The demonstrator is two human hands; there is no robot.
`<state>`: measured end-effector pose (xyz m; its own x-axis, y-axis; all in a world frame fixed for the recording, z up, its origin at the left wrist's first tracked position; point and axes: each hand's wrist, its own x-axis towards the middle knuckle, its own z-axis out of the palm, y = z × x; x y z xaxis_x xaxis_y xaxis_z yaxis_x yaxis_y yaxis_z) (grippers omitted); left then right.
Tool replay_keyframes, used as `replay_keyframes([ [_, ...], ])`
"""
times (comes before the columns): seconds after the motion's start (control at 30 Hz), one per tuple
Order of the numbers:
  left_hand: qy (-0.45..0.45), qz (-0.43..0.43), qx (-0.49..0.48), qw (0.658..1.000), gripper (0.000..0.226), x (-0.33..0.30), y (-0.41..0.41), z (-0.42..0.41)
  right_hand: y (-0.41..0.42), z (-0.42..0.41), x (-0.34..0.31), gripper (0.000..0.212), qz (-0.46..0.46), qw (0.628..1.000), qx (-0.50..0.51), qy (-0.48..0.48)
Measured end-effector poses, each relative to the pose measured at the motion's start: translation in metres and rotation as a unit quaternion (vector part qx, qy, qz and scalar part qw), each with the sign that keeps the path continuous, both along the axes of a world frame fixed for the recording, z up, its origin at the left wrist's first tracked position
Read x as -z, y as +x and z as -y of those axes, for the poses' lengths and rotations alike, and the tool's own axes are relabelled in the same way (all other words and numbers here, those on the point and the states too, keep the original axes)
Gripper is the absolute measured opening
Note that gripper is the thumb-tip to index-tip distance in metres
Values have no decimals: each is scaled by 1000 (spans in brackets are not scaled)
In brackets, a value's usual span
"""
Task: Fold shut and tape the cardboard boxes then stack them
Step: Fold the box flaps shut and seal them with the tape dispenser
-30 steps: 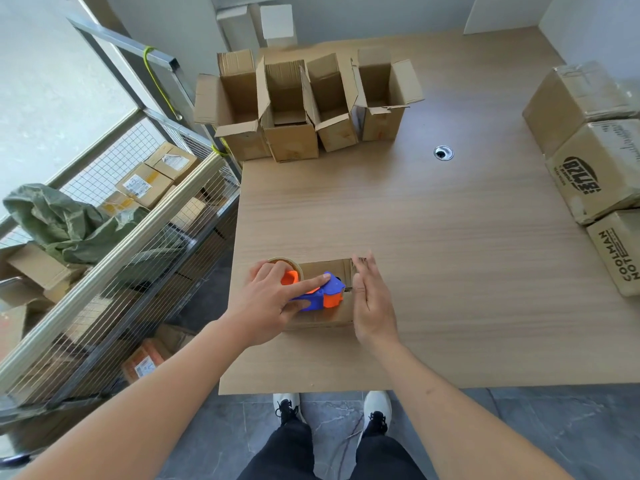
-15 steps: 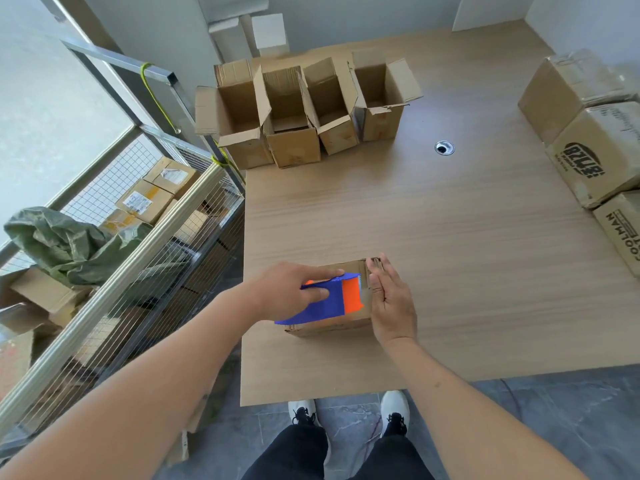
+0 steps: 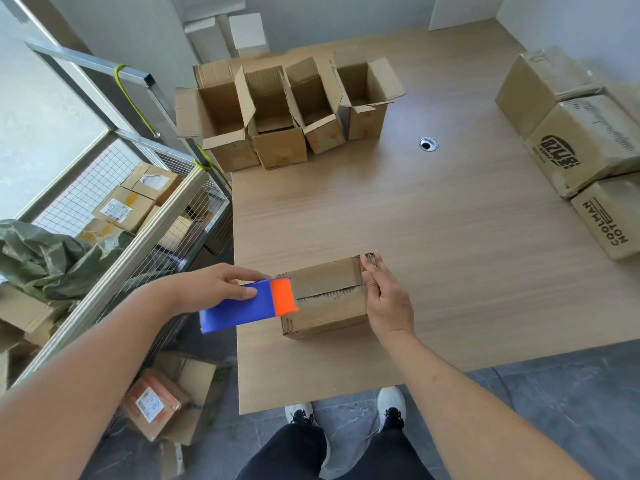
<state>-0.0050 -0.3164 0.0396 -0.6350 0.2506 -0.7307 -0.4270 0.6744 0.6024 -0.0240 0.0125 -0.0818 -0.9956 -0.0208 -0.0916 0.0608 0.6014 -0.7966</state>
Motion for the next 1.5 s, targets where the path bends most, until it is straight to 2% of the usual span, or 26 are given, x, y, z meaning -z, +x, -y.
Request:
replay_keyframes([
  [0.17,-2,33,-39,999,36,21,16,53,-2,3,0,34,-6,1000,10,19],
  [0.33,-6,21,-37,999,35,47,20,48,-2,8,-3,35,-29,996,14,85],
  [0.4,-9,13,-30,999,35,55,18,39,-4,11,-6,39,-68,982,1,176],
  [0.47,-4,7,-31,1000,36,60,16,32,-9,15,-12,50,-90,946,-27,309],
  [0.53,15,6,-47,999,35,64,16,25,-18,22,-25,61,-79,905,-50,415],
  [0.57,29,6,-55,998,34,67,16,21,-22,29,-32,63,-64,897,-50,436],
  [0.7,60,-11,-71,996,35,84,19,-5,-8,64,-31,62,26,932,-64,357],
  [0.77,75,-22,-68,995,36,93,22,-18,6,71,-19,72,59,938,-106,326],
  [1.03,193,1,-67,979,44,129,51,6,4,61,-2,76,8,918,-148,367],
  [1.1,181,-4,-66,981,44,128,50,9,2,61,-3,77,10,917,-154,368],
  [1.3,65,-53,-4,996,37,119,38,-11,1,61,-4,79,21,914,-164,370],
  [1.5,3,-17,4,1000,33,128,44,-23,1,57,-1,93,16,901,-184,393],
])
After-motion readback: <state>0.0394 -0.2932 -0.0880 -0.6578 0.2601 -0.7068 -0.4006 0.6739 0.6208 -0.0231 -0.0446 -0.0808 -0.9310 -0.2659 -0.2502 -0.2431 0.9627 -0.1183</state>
